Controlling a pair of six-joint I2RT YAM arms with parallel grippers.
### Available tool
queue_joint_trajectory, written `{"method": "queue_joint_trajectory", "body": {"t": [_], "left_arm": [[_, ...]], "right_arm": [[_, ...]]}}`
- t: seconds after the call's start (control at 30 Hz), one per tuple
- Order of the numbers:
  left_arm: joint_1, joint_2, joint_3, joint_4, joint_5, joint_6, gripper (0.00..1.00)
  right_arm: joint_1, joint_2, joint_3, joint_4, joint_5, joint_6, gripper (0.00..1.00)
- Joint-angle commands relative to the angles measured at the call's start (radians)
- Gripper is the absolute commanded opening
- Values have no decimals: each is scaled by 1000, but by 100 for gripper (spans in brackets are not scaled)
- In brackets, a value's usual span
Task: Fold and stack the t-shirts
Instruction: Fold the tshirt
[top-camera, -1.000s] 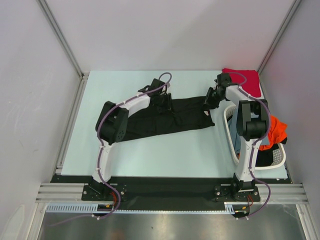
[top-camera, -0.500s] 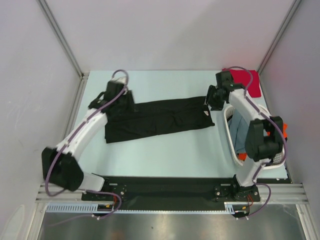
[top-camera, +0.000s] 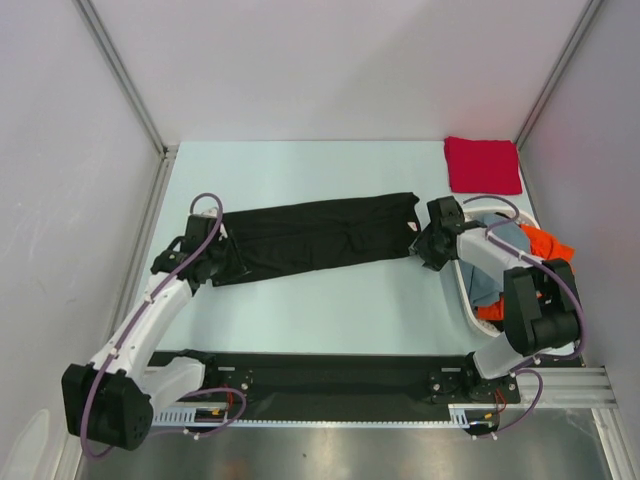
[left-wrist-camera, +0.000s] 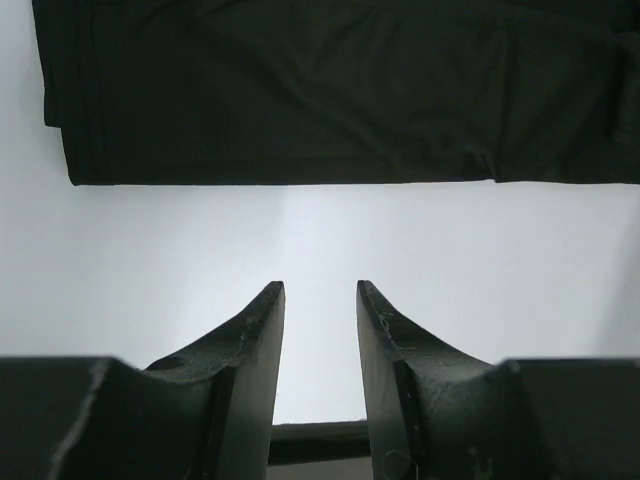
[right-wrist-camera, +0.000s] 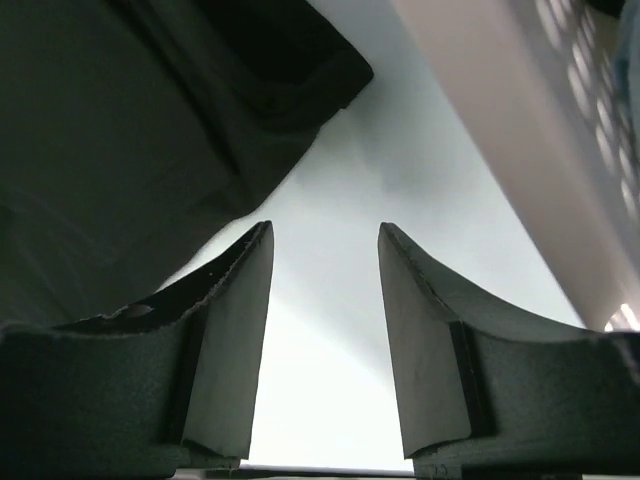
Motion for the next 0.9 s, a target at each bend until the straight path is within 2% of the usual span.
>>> {"method": "queue_joint_trajectory", "body": {"t": [0.0,0.07,0.3,0.4,0.53,0.67,0.77,0.87], "left_arm": [[-2,-62,-11,15,27,-30,40],[0,-82,-21,16,37,-33,40],[0,-120,-49,5,50,-40,40],[0,-119,-41,-4,39,-27,40],[0,-94,-14,1,28,-1,40],[0,-49,17,25,25,23,40],[0,23,52,67,28,42,40],[0,111,101,103,31,56,40]], "right_arm": [[22,-72,-50,136,131,183,51],[33,-71,-70,196,145,189,51],[33,17,-90,244,145,220,50],[32,53,-79,281,163,184,46],[32,112,-15,288,197,118,31],[30,166,45,296,251,59,7],[24,221,115,287,286,13,2],[-4,287,189,314,274,-46,2]]}}
